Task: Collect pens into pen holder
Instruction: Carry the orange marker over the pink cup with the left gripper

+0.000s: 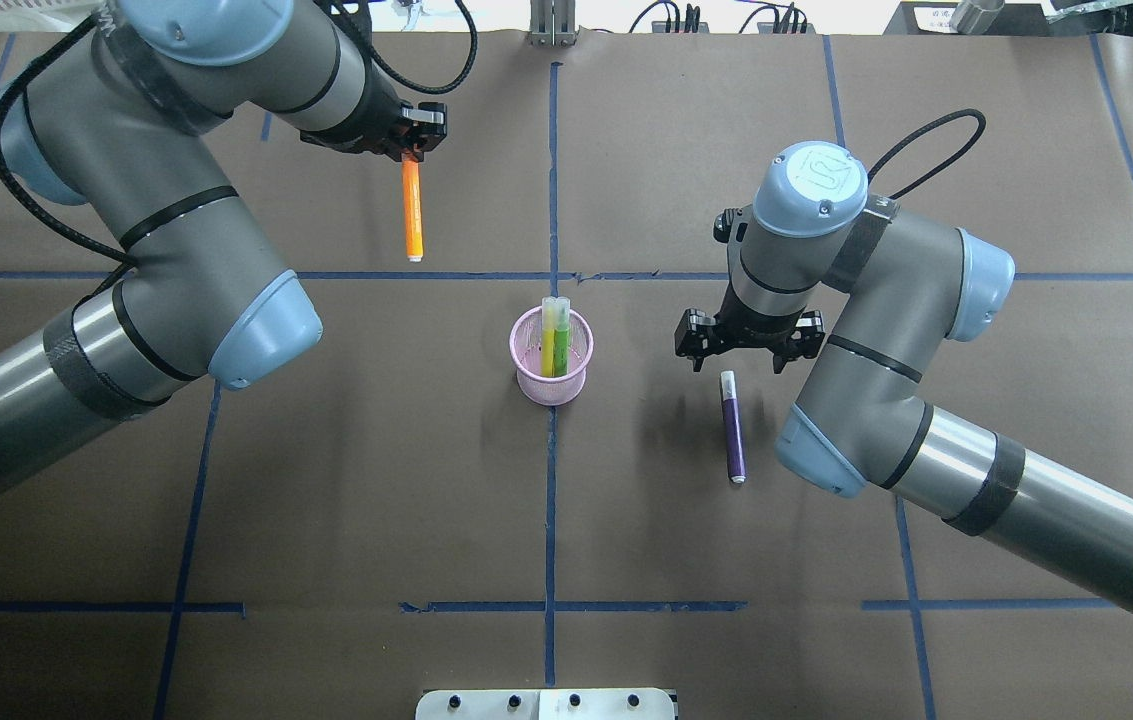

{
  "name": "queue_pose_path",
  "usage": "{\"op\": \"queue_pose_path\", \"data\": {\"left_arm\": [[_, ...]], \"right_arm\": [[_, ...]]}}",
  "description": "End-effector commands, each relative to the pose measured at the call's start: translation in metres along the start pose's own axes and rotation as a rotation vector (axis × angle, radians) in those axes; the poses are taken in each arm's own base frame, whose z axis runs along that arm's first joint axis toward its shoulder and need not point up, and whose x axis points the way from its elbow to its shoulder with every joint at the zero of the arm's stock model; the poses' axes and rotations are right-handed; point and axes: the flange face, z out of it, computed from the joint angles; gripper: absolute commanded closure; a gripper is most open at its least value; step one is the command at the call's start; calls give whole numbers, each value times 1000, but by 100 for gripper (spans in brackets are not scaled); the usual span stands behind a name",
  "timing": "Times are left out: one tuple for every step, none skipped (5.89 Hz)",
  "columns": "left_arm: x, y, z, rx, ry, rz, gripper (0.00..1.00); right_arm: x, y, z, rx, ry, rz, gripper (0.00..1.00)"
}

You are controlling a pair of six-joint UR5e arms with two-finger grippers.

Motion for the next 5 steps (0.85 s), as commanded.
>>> {"op": "queue_pose_path", "data": {"left_arm": [[19,-5,-17,24,34,-27,100],[26,-8,-24,65,52,-45,100],[34,-7,-29,150,112,-49,100],[54,13,-19,216,191,-82,100],[76,41,-10,277,218,-75,100]], "right_arm": [[8,0,24,7,-27,9,0],[5,1,29,23,-73,16,0],[2,3,26,24,-82,20,0],[-1,6,21,24,-94,22,0],[-2,7,17,24,-96,29,0]]}}
